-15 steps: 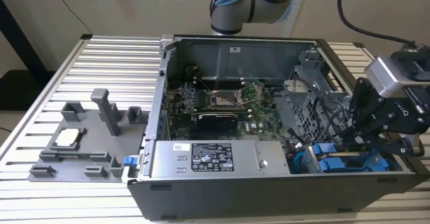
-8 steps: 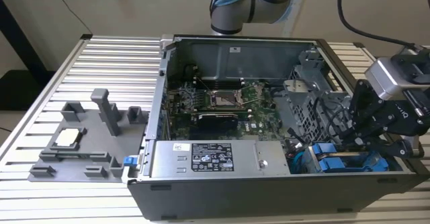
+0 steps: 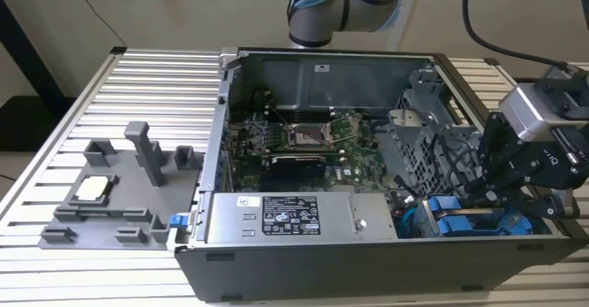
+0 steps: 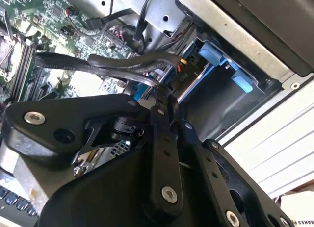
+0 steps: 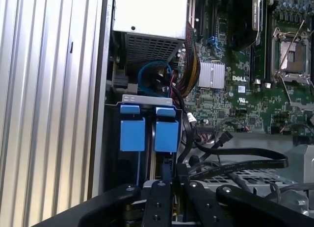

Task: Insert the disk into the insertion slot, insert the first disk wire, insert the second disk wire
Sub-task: 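Insert the second disk wire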

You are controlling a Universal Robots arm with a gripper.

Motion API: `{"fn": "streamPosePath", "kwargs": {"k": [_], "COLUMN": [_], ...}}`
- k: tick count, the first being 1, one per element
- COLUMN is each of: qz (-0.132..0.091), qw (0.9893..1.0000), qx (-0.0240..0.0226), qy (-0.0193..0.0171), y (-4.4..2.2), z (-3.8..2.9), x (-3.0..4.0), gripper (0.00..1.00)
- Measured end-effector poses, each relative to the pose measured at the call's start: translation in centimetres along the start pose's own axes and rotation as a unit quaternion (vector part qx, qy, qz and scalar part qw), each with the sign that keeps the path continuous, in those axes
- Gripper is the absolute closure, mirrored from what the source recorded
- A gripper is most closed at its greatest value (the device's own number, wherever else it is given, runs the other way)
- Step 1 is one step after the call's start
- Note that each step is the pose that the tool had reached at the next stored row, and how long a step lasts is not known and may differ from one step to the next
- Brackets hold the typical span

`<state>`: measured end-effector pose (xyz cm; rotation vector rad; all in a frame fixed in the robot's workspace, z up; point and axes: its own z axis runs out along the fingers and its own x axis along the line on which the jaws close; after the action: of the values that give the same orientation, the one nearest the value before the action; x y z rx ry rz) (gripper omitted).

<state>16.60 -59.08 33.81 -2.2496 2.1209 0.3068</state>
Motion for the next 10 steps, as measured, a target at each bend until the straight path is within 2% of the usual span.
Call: {"fn": "streamPosePath", "kwargs": {"k": [6,9,10], "qz": [0.0,0.0,0.0], "qw": [1.0,1.0,1.0], "qx": [0.0,0.0002,-0.0001], "qy": [0.0008,-0.0003,-0.0004], "y": [-0.06,-0.09,-0.08], "z": [0.46,0.58,0.55], "x": [0.13,0.15,0.15], "gripper": [0.84,0.84,0.76]}}
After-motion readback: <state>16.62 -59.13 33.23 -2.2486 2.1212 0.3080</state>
